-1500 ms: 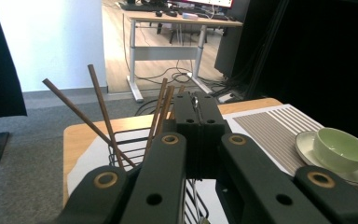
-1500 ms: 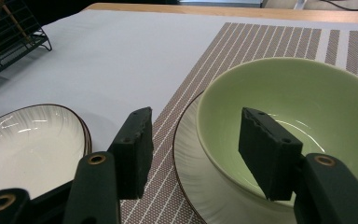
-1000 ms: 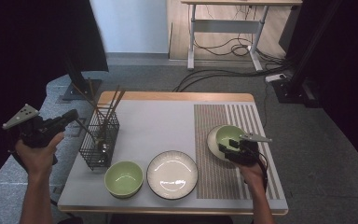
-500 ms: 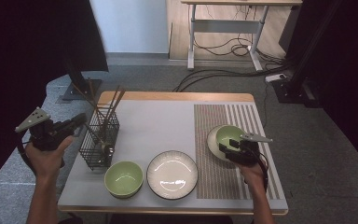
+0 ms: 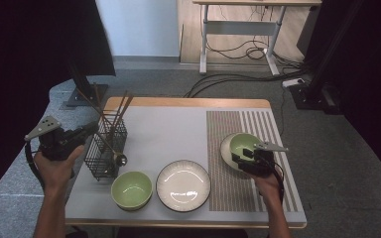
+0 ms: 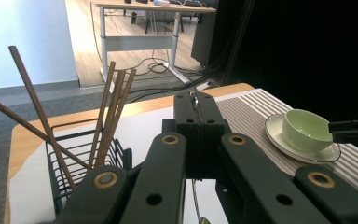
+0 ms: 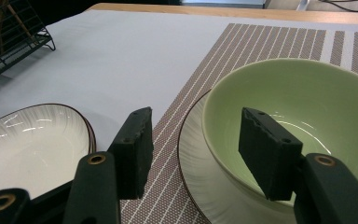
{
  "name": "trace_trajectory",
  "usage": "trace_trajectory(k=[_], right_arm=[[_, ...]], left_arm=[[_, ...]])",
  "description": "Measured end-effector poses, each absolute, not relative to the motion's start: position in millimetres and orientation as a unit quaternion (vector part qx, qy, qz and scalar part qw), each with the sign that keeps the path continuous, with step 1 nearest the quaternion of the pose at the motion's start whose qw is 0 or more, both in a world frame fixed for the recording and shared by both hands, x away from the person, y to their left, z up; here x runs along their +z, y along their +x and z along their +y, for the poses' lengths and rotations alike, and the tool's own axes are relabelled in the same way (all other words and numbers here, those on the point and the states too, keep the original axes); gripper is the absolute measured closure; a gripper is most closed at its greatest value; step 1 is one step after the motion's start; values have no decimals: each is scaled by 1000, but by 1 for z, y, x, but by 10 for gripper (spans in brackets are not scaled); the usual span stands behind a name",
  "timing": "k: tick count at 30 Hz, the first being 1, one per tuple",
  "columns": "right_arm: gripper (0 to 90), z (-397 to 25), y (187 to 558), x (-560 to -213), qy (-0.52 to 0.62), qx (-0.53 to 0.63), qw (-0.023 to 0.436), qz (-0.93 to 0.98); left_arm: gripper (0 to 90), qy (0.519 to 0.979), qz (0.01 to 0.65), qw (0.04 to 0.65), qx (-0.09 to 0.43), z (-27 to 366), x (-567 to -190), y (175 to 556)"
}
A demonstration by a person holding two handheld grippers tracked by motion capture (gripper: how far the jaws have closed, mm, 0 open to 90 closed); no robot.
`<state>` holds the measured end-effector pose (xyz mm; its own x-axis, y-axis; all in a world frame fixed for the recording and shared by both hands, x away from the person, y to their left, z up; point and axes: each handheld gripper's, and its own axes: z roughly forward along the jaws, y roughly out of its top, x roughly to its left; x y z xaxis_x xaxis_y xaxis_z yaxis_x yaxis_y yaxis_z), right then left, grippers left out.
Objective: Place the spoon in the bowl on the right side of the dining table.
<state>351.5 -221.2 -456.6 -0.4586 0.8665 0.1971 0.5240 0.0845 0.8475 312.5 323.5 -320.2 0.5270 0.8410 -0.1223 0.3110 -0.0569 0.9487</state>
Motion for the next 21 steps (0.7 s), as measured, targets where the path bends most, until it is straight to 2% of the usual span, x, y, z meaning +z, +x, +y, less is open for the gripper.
trace_trajectory(k=[21], right_arm=[[448, -214, 351, -456, 479, 470, 181, 718]], left_arm=[[900, 693, 410, 546, 228, 302, -326, 321]])
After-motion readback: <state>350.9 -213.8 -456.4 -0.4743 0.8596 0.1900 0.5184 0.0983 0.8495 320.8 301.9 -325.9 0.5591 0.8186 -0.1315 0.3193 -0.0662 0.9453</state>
